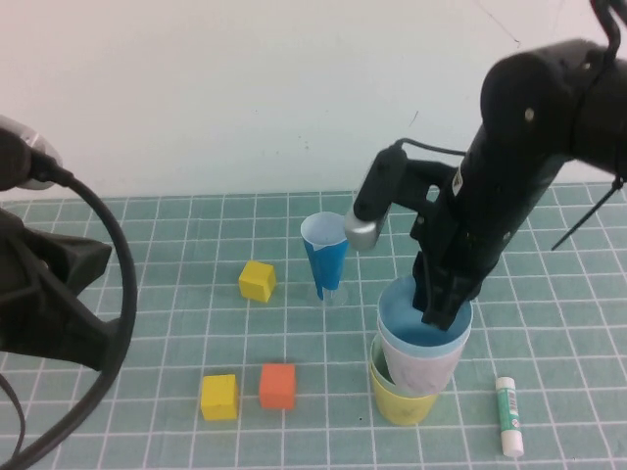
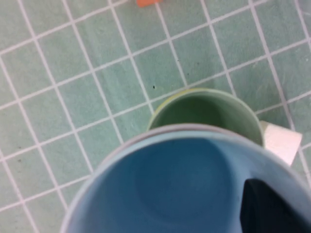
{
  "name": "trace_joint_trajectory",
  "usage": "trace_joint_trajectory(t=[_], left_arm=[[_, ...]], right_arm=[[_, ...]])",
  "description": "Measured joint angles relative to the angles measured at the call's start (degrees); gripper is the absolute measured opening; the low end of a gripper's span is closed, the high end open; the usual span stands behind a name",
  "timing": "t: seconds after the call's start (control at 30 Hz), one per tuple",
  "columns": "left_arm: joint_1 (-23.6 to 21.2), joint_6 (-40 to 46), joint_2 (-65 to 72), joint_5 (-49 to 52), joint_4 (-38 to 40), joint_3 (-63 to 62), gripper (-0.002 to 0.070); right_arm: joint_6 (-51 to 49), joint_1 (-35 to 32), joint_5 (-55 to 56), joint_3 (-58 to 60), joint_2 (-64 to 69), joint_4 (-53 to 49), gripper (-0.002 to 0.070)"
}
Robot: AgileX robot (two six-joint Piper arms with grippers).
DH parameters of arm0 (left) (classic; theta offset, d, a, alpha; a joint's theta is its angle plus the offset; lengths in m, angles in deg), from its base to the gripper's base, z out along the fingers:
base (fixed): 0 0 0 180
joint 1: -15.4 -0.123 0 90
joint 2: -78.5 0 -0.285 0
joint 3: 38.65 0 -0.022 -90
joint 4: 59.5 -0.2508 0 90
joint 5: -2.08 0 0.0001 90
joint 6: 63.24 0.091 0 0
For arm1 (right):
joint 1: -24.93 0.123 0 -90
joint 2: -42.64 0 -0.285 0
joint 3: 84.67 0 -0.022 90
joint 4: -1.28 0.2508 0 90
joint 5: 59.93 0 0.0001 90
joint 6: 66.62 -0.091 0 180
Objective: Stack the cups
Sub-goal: Place the pink cup on the green cup
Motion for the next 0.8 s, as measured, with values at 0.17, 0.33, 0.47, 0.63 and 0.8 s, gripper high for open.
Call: trace_joint_trajectory(t=[0.17, 0.33, 0.47, 0.63, 0.8], left_arm=[[0.0, 0.49, 0.0, 0.35, 0.09, 0.6, -0.0001], [0.0, 1.0, 0.0, -0.17, 0.21, 1.74, -0.0001], [0.0, 1.05, 0.0, -0.31, 0.32, 1.95, -0.0001], [0.0, 1.14, 0.0, -0.4, 0.32, 1.95, -0.0001], [0.0, 1.66, 0.0, -0.53, 0.32, 2.06, -0.0001]], right_arm=[[-0.24, 0.0, 6.36, 3.46, 0.11, 0.6, 0.0052], [-0.24, 0.0, 9.3, 3.86, 0.62, 1.0, 0.0052], [-0.24, 0.0, 9.75, 3.86, 0.8, 1.0, 0.0052], [-0.03, 0.0, 9.85, 3.86, 3.1, 0.9, 0.0052], [-0.03, 0.0, 9.99, 3.86, 5.45, 0.9, 0.012]])
